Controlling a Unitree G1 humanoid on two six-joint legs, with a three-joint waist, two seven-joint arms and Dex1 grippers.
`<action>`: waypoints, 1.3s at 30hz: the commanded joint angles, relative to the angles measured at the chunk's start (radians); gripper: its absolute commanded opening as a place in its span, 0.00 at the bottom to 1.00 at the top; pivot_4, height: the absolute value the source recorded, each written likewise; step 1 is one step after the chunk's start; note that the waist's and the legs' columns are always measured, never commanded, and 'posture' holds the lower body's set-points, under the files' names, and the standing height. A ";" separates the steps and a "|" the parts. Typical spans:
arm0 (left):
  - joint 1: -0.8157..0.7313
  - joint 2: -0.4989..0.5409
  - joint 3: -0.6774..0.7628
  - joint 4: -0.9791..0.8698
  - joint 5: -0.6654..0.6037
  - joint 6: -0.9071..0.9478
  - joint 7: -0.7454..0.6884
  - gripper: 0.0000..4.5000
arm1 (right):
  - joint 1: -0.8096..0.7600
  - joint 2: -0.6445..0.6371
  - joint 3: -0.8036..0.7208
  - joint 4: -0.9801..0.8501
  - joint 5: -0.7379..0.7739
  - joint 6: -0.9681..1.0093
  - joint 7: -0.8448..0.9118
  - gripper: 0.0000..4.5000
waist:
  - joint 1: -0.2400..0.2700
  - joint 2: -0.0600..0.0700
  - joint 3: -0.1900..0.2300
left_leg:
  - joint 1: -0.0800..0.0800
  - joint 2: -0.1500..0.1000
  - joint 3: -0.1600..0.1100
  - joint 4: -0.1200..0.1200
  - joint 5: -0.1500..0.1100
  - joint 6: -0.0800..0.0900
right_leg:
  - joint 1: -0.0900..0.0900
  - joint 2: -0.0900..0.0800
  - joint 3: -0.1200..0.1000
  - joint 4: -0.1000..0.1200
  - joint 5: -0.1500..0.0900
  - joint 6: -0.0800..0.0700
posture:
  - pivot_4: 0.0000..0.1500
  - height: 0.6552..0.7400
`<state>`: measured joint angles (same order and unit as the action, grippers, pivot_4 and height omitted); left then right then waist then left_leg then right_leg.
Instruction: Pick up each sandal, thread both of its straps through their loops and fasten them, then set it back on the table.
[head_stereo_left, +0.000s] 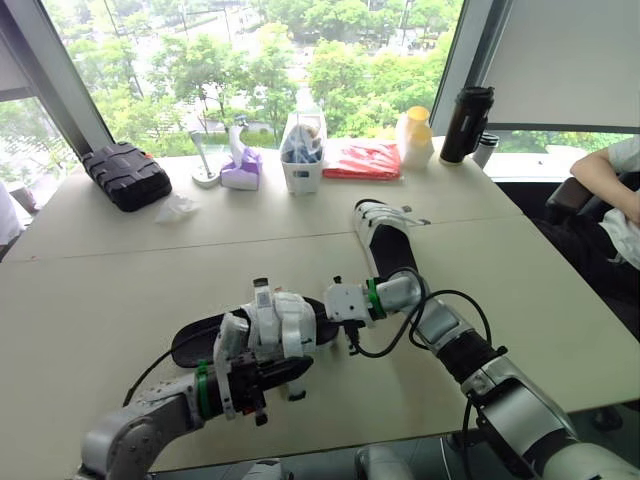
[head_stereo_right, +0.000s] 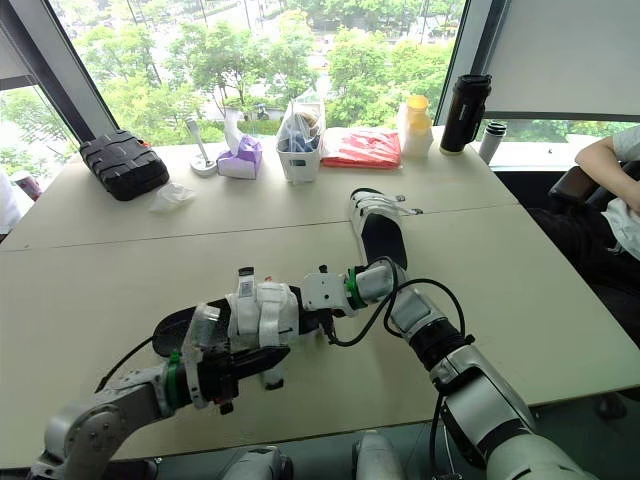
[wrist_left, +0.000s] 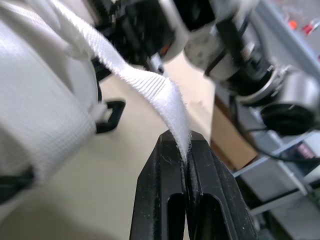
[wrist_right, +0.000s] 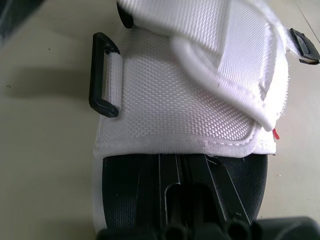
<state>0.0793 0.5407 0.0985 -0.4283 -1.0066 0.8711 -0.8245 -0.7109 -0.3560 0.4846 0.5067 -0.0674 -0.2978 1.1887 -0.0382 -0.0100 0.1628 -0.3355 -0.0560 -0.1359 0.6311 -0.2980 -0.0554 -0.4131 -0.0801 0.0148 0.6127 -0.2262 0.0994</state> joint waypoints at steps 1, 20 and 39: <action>-0.050 0.041 0.069 -0.012 -0.121 0.058 -0.014 0.01 | 0.039 -0.012 0.068 0.082 -0.090 0.026 0.020 0.00 | 0.000 0.000 0.000 | 0.000 0.000 0.000 0.000 0.000 0.000 | 0.000 0.000 0.000 0.000 0.000 0.000 | 1.00 1.00; -0.307 -0.110 -0.006 0.215 -0.010 0.016 0.092 0.01 | 0.055 -0.014 0.060 0.063 -0.090 0.037 0.005 0.00 | -0.003 0.000 0.000 | 0.001 -0.001 0.001 0.000 0.000 0.000 | 0.001 0.000 0.001 0.000 0.001 0.000 | 1.00 1.00; -0.230 -0.098 -0.073 0.161 0.112 -0.049 0.045 0.01 | 0.051 -0.008 0.063 0.068 -0.091 0.036 0.001 0.00 | -0.003 0.000 -0.001 | 0.002 -0.001 0.001 0.000 0.000 0.000 | 0.001 0.000 0.001 0.000 0.000 0.000 | 1.00 1.00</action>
<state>-0.1689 0.4341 0.0527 -0.2523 -0.9207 0.8248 -0.7692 -0.7039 -0.3466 0.4849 0.5081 -0.0710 -0.3036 1.1721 -0.0414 -0.0100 0.1623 -0.3339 -0.0570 -0.1352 0.6309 -0.2979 -0.0557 -0.4116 -0.0799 0.0155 0.6124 -0.2258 0.0996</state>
